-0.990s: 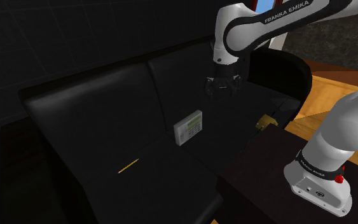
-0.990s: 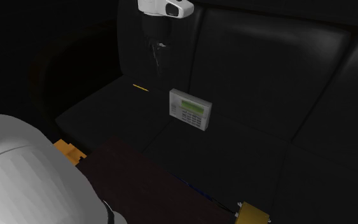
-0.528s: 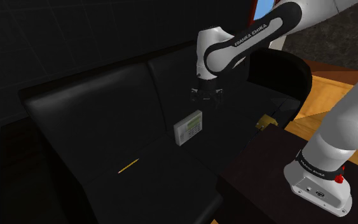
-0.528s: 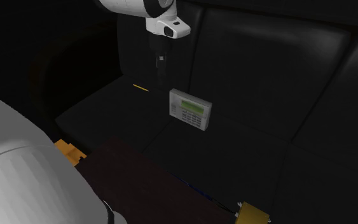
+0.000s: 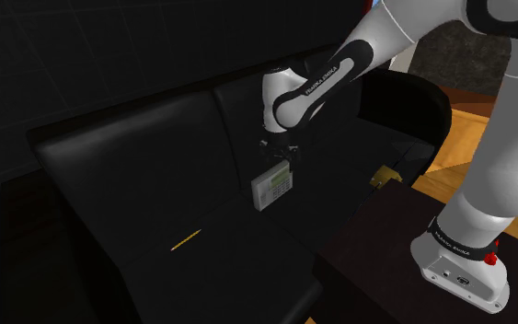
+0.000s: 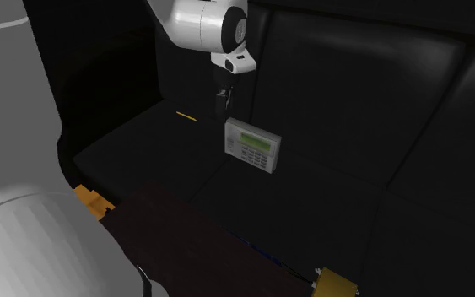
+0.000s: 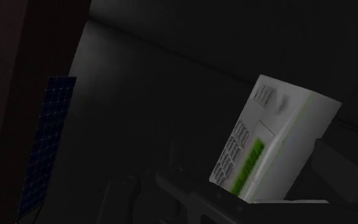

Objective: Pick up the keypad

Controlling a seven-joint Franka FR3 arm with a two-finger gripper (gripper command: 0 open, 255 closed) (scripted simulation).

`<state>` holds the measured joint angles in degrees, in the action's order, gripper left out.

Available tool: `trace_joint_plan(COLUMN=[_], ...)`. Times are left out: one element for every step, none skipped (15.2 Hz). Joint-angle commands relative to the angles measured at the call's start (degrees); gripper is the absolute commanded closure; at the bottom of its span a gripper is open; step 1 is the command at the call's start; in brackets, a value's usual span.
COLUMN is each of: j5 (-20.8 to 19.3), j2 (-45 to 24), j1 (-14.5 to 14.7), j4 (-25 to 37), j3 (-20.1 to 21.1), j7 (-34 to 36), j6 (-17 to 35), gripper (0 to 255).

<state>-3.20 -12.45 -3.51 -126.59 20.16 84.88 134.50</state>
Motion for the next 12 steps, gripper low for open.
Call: trace_joint_plan(j5=[-2.3,-3.0,-3.7,-4.3,-4.7,-5.0,-5.2,-5.3,-5.5,-5.6,-5.8,-5.9], j2=[-5.1,-7.4,-9.7,-11.9,-14.1,-16.2,-18.4,-19.8,-20.4,-21.0,-21.6,-22.2], j1=[1.1,1.7,2.3,2.8,3.4,3.9,4.5,4.8,4.9,5.0,5.1,5.2], j4=[3.7,5.5,7.3,9.1,11.0,12.9,14.9,16.2,16.3,16.4,16.5,16.6], j3=[-1.3,-2.1,-2.9,-3.8,-4.6,-5.5,-6.3,-6.9,-7.0,-7.1,-7.3,-7.4], j7=[5.5,7.7,9.8,11.9,13.8,15.6,17.4,18.4,18.5,18.6,18.7,18.8], j6=[1.1,1.5,1.8,2.1,2.4,2.5,2.7,2.7,3.3,3.8,4.3,4.8], gripper=[0,0,0,0,0,0,0,0,0,0,0,0])
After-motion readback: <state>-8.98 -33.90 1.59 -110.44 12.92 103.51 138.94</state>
